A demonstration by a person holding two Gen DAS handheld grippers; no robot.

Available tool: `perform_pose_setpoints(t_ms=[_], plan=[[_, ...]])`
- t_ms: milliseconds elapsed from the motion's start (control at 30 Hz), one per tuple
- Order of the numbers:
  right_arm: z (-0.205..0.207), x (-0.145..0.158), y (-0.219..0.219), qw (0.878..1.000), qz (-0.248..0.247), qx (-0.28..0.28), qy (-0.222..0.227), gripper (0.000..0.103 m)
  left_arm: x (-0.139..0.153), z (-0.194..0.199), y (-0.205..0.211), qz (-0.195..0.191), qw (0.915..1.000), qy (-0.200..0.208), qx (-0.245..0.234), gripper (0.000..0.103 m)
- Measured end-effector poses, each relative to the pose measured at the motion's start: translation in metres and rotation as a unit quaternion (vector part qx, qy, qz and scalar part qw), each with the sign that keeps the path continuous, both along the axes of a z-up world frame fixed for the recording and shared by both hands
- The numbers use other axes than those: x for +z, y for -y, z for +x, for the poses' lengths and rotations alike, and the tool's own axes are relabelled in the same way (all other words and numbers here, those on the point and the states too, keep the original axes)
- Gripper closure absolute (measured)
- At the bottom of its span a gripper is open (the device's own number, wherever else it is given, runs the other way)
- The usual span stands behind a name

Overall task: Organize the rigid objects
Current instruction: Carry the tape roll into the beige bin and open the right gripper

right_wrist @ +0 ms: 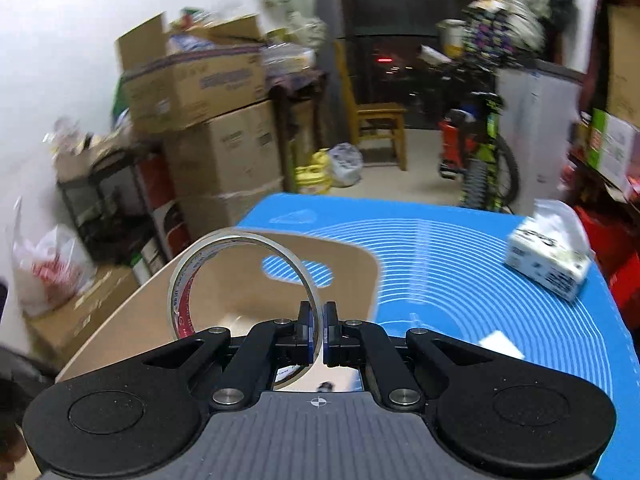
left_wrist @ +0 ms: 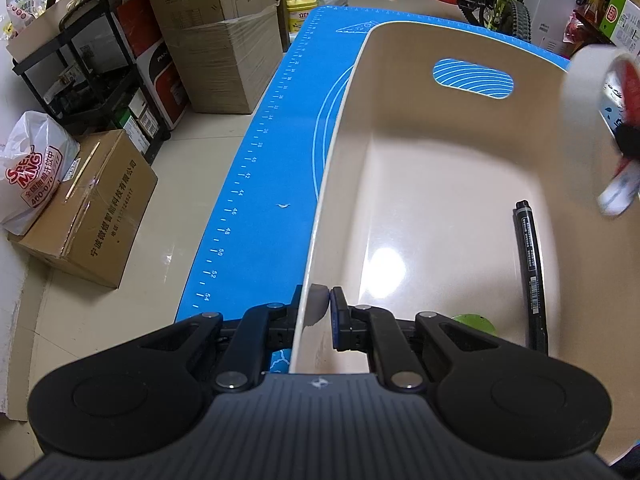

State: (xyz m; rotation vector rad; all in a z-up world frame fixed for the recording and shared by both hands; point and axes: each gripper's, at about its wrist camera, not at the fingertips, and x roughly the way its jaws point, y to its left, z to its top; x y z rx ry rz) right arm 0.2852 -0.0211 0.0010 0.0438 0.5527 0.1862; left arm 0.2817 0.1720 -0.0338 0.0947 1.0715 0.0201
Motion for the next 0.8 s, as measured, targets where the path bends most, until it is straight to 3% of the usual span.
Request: perform_pose_setpoints(t_ms=[433, 633, 700, 767, 800], plan=[[0.006, -0.03, -0.046, 0.991, -0.08, 0.061, -0.082, 0.087, 0.0, 0.0, 0.0, 0.001, 1.0, 0.0, 0.0, 0.09], [0.001, -0.039, -0.058, 0.986, -0.106, 0.087, -0.093, 0.085, 0.0, 0.0, 0.0, 0.001, 1.0, 0.0, 0.0, 0.09], [-0.001, -0.04, -0.06, 0.985, -0.113, 0.094, -0.094, 0.081, 0.0, 0.0, 0.0, 0.001, 1.0, 0.0, 0.0, 0.09], [-0.002, -0.039, -0.06, 0.985, -0.105, 0.098, -0.097, 0.065, 0.0, 0.0, 0.001, 0.001, 1.0, 0.0, 0.0, 0.09], [-0.003, -0.037, -0.059, 0.985, -0.099, 0.1, -0.096, 0.063, 0.0, 0.0, 0.0, 0.001, 1.0, 0.0, 0.0, 0.09]])
